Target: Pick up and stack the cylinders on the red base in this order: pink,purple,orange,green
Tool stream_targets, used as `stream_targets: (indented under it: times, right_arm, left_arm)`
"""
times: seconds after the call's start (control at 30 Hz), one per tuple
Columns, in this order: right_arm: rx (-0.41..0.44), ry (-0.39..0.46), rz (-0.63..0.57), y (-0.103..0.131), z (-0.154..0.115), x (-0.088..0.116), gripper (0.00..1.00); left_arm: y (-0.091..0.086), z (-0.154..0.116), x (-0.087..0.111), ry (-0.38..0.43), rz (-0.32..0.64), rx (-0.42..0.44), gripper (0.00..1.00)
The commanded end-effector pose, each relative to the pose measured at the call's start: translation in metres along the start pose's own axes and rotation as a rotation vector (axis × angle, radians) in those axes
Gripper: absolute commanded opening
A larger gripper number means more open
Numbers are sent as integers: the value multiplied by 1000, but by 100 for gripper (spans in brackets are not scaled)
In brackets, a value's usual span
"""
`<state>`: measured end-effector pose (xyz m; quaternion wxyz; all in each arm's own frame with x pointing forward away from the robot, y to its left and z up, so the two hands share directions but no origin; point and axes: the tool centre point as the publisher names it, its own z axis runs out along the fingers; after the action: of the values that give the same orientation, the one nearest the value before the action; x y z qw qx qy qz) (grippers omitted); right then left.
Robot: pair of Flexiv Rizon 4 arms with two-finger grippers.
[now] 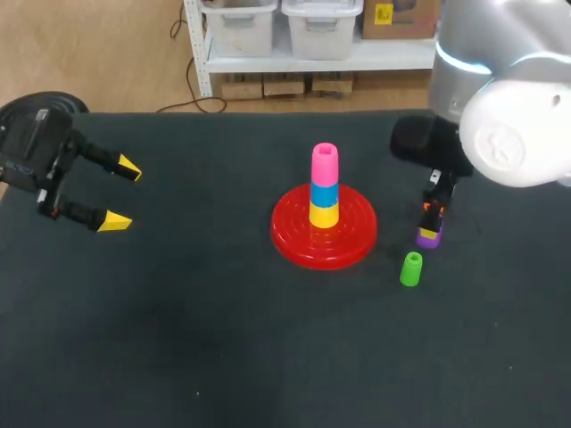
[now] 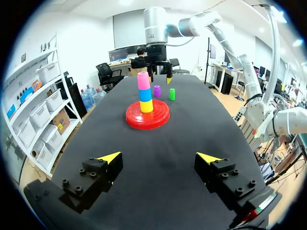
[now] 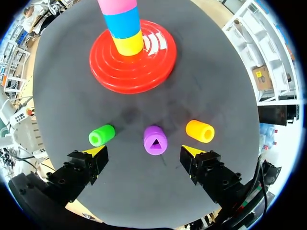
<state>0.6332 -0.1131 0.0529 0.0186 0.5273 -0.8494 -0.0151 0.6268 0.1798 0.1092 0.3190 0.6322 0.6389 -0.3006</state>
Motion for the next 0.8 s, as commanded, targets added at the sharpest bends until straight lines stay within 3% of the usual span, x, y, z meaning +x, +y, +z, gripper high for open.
stream_targets:
  times: [0.03,0.8]
  right_arm:
    - [11,9,2,-1,2,-1,100]
    - [14,12,3,-1,13,1,100]
  left_arm:
    - [-1,0,1,-2,3,-4,100]
    - [-1,0,1,-2,3,-4,100]
